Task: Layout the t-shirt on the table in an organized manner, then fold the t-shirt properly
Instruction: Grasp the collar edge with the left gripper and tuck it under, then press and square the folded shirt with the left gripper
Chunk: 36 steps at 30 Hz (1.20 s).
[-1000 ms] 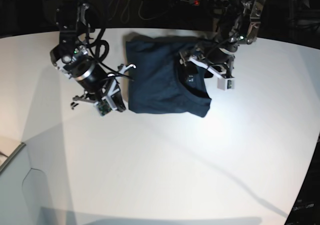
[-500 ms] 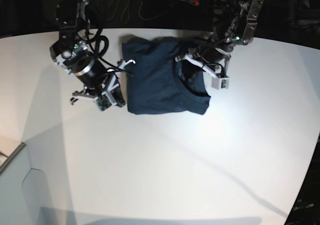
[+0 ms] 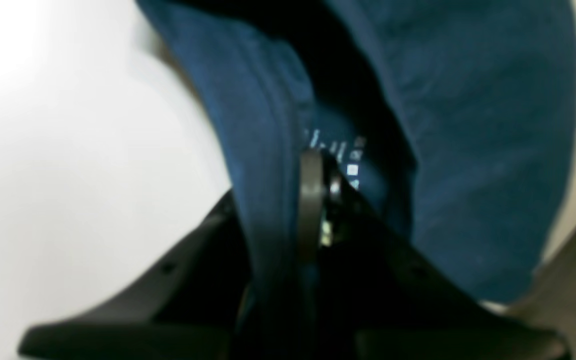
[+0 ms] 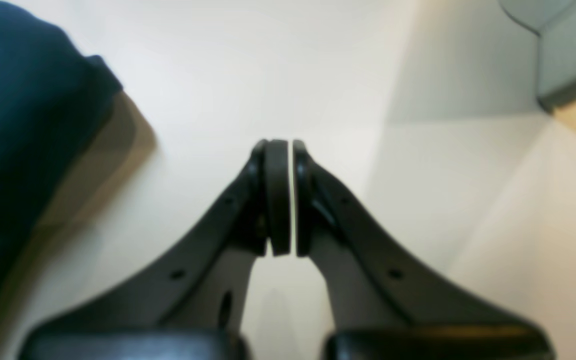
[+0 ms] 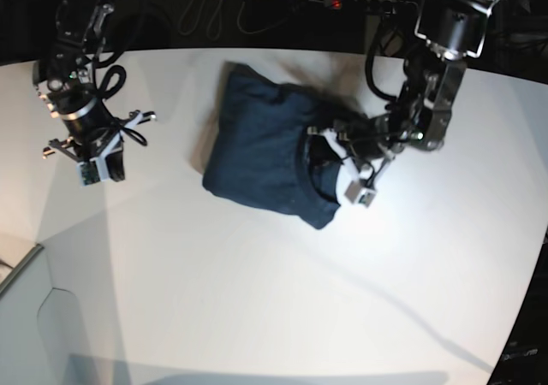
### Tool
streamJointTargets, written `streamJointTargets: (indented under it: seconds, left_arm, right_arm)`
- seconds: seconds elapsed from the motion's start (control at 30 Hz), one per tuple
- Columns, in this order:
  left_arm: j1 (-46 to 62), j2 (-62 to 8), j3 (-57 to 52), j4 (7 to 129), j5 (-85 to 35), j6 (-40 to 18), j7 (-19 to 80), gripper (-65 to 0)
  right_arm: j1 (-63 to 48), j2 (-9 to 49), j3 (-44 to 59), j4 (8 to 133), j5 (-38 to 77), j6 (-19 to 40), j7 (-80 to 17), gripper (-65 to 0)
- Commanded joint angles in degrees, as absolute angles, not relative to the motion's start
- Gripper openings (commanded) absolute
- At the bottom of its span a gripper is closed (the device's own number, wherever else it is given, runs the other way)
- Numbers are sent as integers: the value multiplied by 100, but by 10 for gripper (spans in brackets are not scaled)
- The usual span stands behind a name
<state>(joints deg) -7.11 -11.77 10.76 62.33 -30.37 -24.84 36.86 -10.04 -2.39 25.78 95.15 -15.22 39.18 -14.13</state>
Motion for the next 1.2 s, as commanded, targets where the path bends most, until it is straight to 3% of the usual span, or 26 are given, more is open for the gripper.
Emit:
streamJointTargets:
  seconds: [0.0, 0.33, 0.53, 0.8, 1.17]
  left_arm:
    - [-971, -1174, 1288, 6167, -2800, -2642, 3829, -648]
    - [-2536, -708, 3530, 5499, -488, -4000, 3714, -648]
    - [-2853, -136, 4189, 5464, 743, -4000, 3284, -648]
    - [-2897, 567, 4251, 5464, 1868, -4000, 3240, -648]
    - [-2870, 655, 4242, 5464, 2264, -4000, 3284, -646]
  right_arm:
    - [-936, -215, 2668, 9631, -1446, 4000, -1262, -650]
    - [-1024, -242, 3160, 9640, -1420, 4000, -1262, -650]
    - [-1095, -365, 3407, 9877, -1429, 4000, -1297, -650]
    - [-1138, -567, 3723, 9982, -1437, 4000, -1305, -650]
    - [-1174, -593, 3723, 9991, -1437, 4000, -1288, -650]
